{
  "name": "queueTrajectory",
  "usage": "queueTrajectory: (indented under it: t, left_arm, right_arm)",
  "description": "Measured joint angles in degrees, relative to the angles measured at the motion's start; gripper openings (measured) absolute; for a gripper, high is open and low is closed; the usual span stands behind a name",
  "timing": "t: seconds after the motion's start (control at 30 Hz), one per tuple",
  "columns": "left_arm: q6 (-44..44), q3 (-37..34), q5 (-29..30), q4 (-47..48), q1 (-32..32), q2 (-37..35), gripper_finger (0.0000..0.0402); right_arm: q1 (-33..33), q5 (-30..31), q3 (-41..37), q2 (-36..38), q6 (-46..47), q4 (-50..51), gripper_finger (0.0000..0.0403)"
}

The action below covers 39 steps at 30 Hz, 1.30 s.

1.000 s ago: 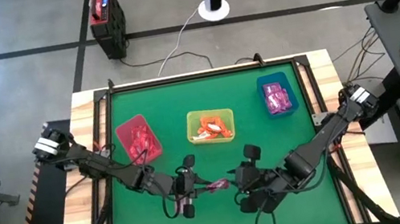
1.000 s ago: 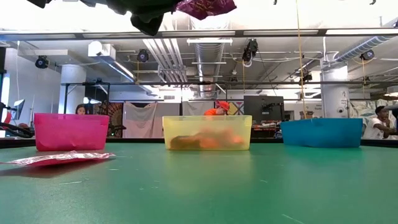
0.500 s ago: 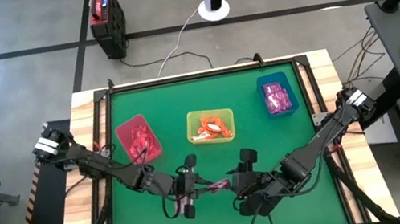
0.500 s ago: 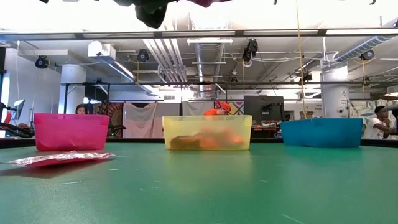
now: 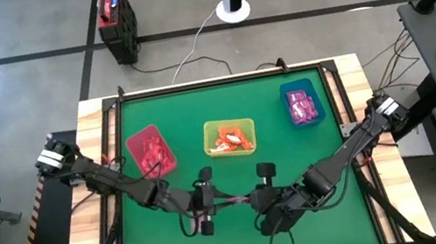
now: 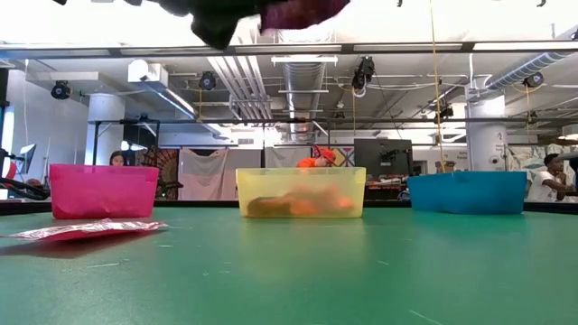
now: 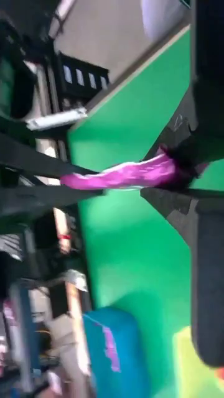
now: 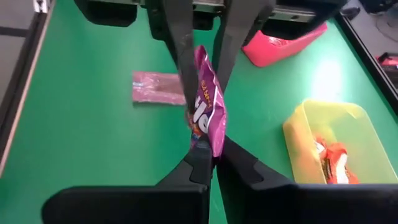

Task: Sort candy by brand, put in halloween buckets
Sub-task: Put the purple candy into the blue bin

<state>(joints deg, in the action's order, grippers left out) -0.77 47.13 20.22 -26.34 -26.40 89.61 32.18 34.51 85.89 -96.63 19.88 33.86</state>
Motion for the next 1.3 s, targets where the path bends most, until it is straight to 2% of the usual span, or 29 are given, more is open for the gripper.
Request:
queueTrajectory:
  t: [0.13,0.23,0.33,0.47,0.57,0.6,0.77,0.9,1.1,1.3]
  left_arm:
    - [-3.8,0.0,0.57,4.37,0.3,-0.5,0.0079]
    - [-4.87,0.0,3.41,6.66,0.32,-0.69,0.0119]
    - [-5.14,0.0,4.78,11.15,0.34,-1.14,0.015]
    - [-9.48,0.0,4.75,18.63,0.32,-3.58,0.0174]
    - [-14.15,0.0,3.59,25.3,0.27,-6.16,0.0177]
    - [-15.96,0.0,2.05,27.67,0.27,-7.28,0.0177]
    - [-23.04,0.0,-2.57,37.09,0.03,-11.35,0.0177]
    - [-26.2,0.02,-2.82,41.21,-0.49,-13.18,0.0177]
    - [-26.78,0.0,-2.83,40.95,-0.84,-13.59,0.0177]
    - [-26.93,0.0,-2.83,41.5,-0.92,-13.32,0.0177]
  right_arm:
    - [-0.59,0.43,0.0,0.7,2.68,2.62,0.001]
    - [-1.61,1.0,0.0,0.84,5.09,5.46,0.0009]
    - [-3.71,5.83,0.12,0.84,12.26,13.52,0.0009]
    - [-9.16,12.46,0.32,0.84,30.33,36.02,0.0009]
    - [-15.66,12.56,-0.3,0.85,51.89,56.28,0.0009]
    - [-18.16,12.05,-1.59,1.16,56.57,56.8,0.0009]
    - [-31.23,6.75,-9.98,6.68,47.64,42.52,0.0009]
    - [-40.29,7.24,-13.4,6.59,46.97,44.12,0.0009]
    - [-50.95,6.25,-16.3,6.97,41.61,44.81,0.0009]
    - [-54.43,4.04,-18.04,6.98,37.86,44.11,0.0022]
